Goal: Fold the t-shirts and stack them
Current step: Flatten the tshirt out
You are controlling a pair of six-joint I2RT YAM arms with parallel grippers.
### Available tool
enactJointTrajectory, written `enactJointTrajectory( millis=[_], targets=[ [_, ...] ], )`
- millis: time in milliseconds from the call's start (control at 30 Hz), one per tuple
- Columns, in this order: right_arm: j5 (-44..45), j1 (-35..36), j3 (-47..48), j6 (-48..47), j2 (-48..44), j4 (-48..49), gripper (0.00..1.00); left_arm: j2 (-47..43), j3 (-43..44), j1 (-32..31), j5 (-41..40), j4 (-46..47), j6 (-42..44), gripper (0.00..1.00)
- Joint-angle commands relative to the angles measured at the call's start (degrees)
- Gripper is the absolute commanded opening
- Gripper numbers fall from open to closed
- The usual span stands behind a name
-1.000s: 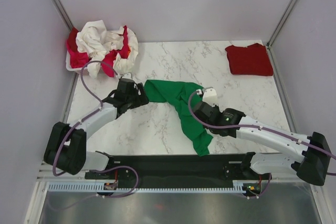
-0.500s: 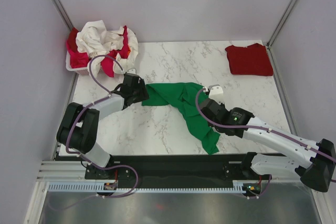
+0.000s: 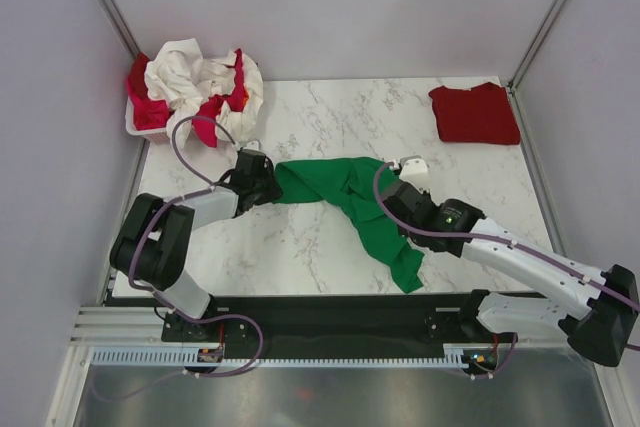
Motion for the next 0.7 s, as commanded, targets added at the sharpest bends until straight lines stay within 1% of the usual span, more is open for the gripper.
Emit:
enactJointTrajectory(
  millis=[0, 33, 67, 167, 233, 300, 333, 400, 433, 467, 533, 567, 600, 667],
  targets=[
    [-0.1, -0.6, 2.3, -1.1, 0.8, 0.4, 0.0, 0.7, -2.3, -0.8, 2.4, 0.1, -1.2, 0.22],
    [-0.1, -0.7, 2.4, -1.2, 1.0, 0.6, 0.0, 1.1, -2.2, -0.8, 2.8, 0.2, -1.1, 0.11],
    [0.0, -0.9, 2.4, -1.3, 1.3, 0.7, 0.0, 1.4, -2.2, -0.8, 3.6, 0.2, -1.1, 0.02],
    [0.1, -1.5, 2.9, -1.7, 1.4, 0.9, 0.0, 0.3, -2.2, -1.0, 4.0, 0.2, -0.6, 0.02],
    [0.6, -3.0, 3.3, -2.1, 1.4, 1.2, 0.0, -3.5, -1.5, -1.0, 4.0, 0.2, -0.6, 0.02],
    [0.5, -4.5, 5.1, -3.0, 1.2, 1.6, 0.0, -7.1, 0.1, -1.0, 4.0, -4.6, 2.4, 0.02],
    [0.5, -6.1, 6.2, -3.3, 0.7, 1.6, 0.0, -11.5, 1.8, -1.0, 4.0, -7.7, 3.5, 0.02],
    [0.3, -7.4, 11.0, -4.8, -0.2, 1.7, 0.0, -16.9, 3.5, -1.2, 3.6, -11.0, 6.8, 0.02],
    [0.6, -8.4, 12.9, -5.4, -0.7, 1.6, 0.0, -22.2, 5.4, -1.4, 3.0, -13.9, 7.9, 0.02],
    [1.8, -8.7, 17.0, -6.0, -1.7, 1.4, 0.0, -24.7, 6.4, -1.5, 2.5, -15.1, 8.9, 0.02],
    [3.8, -9.1, 21.3, -8.2, -2.5, 0.5, 0.0, -29.6, 9.5, -2.3, 2.7, -17.1, 11.5, 0.02],
    [4.6, -9.2, 25.5, -8.8, -3.4, 0.2, 0.0, -33.7, 10.8, -2.7, 3.0, -19.3, 12.4, 0.02],
    [6.8, -9.2, 27.6, -9.5, -3.9, -0.2, 0.0, -35.8, 12.1, -3.2, 3.1, -20.5, 14.9, 0.02],
    [8.4, -9.2, 32.7, -10.9, -5.9, -1.4, 0.0, -40.7, 16.4, -3.5, 3.2, -25.0, 17.7, 0.02]
  ],
)
